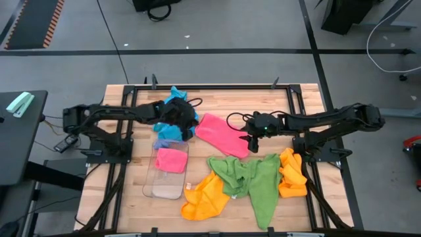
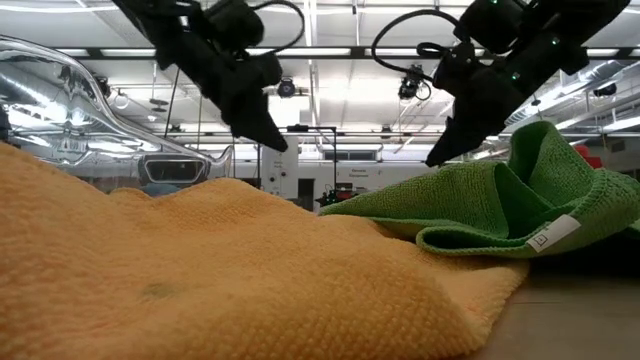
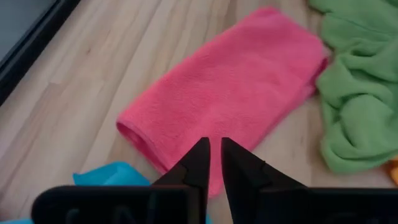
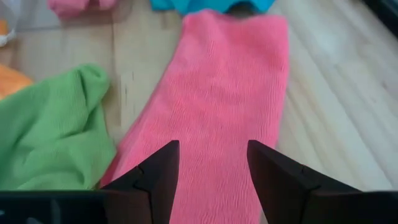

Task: Fold microfiber towels
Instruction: Fold the pink microfiber cloth

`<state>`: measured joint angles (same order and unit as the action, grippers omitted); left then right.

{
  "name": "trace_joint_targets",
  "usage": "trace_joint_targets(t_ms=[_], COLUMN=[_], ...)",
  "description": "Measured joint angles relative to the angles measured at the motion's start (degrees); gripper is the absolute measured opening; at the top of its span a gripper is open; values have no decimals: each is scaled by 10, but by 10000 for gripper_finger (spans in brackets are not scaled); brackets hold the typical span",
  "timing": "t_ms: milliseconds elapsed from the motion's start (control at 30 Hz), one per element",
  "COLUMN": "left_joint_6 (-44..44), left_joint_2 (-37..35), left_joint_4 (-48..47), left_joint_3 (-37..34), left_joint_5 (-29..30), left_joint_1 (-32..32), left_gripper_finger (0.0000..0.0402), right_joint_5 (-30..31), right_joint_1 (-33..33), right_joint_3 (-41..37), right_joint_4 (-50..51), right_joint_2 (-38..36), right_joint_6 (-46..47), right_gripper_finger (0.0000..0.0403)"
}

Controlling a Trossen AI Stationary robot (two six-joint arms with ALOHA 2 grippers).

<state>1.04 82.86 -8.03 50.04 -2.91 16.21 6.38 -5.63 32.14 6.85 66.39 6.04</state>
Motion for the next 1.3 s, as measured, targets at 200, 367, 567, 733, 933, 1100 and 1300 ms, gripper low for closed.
trace_joint_targets(t_ms=[200,367,567,733,933,1100,1300], left_joint_6=[1,11,7,9,11,45,106], left_joint_2=[73,117,146,156,163,166,166], left_joint_4=[-67,-121,-138,-166,-146,-127,-129], left_joint_3=[74,110,139,162,182,183,182], left_joint_5=[-1,-39,-85,-96,-97,-95,-94], left_joint_1=[20,38,60,70,80,89,83], left_gripper_finger=[79,90,90,96,102,103,99], right_joint_5=[1,1,1,1,1,1,1], right_joint_1=[0,0,1,2,-4,-4,-3], right_joint_3=[-5,-5,-6,-28,-46,-46,-46], right_joint_4=[-34,-60,-82,-129,-154,-153,-144], right_joint_2=[0,0,0,0,0,0,0], right_joint_6=[-2,-7,-14,-16,-24,-24,-17], right_gripper_finger=[198,198,198,198,198,198,198])
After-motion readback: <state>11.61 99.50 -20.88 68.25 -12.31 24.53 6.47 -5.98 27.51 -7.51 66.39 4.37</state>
